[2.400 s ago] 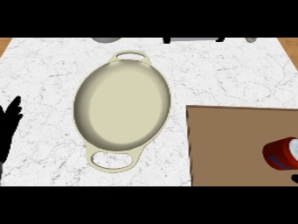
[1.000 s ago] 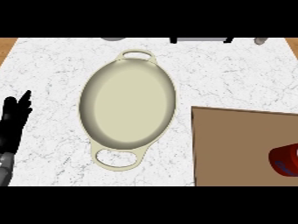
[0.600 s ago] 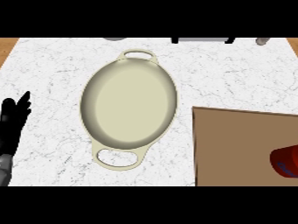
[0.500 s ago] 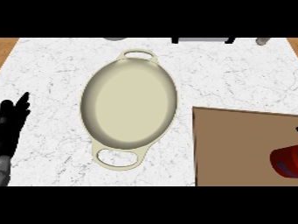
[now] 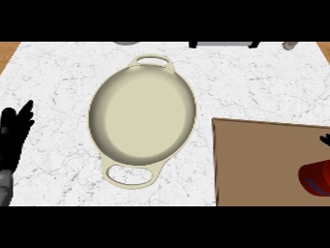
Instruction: Pick the can from the tray and place it in the pot
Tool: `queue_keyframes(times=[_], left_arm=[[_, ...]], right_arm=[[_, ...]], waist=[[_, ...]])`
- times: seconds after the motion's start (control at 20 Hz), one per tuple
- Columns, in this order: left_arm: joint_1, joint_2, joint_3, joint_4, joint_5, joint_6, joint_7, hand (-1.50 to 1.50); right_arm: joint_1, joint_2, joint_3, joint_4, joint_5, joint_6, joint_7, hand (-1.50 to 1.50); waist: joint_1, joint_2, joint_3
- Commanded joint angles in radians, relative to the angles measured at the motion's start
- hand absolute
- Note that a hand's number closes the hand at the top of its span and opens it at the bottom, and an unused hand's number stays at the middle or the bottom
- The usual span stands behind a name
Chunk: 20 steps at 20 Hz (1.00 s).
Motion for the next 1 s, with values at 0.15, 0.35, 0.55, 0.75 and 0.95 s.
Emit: queue_keyframes(times=[0.15,0.35,0.55,0.75,0.95], left_arm=[[-0.075,-0.028,0.038,0.075,-0.046,-0.018,-0.004,0.0],[0.027,-0.08,0.018,-0.043,-0.088,-0.006,0.004,0.0],[-0.04,-0.076,0.063,0.063,-0.073,-0.062,-0.029,0.0],[-0.032,-0.079,0.075,-0.024,-0.102,-0.057,0.046,0.0],[-0.008,-0.107,0.087,0.068,-0.111,-0.07,-0.077,0.0]], right_arm=[[-0.086,0.122,0.066,0.043,0.095,0.077,0.068,-1.5],[-0.03,0.145,0.003,0.11,0.164,0.03,-0.054,-1.5],[-0.103,0.191,0.011,0.181,0.183,0.079,-0.055,-1.5],[-0.06,0.19,-0.046,0.128,0.194,0.102,-0.085,-1.5],[-0.105,0.234,-0.044,0.178,0.215,0.106,-0.097,-1.5]], waist=[[-0.002,0.001,0.0],[-0.002,-0.001,0.0],[-0.002,0.001,0.0],[-0.003,0.0,0.0],[-0.002,0.0,0.0]])
